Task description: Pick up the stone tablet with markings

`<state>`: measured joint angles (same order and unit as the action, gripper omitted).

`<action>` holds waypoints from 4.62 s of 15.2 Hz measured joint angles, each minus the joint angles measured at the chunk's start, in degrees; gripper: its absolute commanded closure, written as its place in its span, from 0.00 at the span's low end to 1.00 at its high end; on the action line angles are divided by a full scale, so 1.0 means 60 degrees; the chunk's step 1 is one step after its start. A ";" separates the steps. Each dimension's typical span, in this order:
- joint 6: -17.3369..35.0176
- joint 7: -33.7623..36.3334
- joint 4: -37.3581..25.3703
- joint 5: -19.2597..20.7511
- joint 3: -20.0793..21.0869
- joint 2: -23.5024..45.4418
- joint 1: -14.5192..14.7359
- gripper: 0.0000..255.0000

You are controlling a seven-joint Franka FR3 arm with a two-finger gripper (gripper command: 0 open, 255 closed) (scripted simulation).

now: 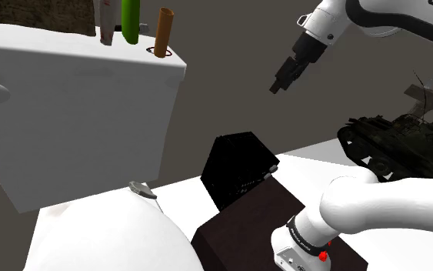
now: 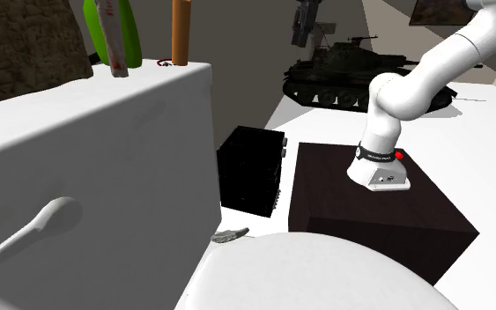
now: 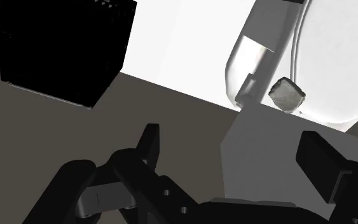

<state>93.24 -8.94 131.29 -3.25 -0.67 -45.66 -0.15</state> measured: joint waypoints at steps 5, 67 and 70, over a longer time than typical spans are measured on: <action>0.0419 0.0480 0.0035 0.0041 0.0713 0.0574 0.0140 0.00; -0.0296 0.8003 -0.9110 0.7190 0.4313 1.6973 0.4720 1.00; -0.0432 0.7956 -0.8973 0.7117 0.4374 1.6701 0.4653 1.00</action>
<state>90.65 38.80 77.46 39.45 25.58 54.55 27.76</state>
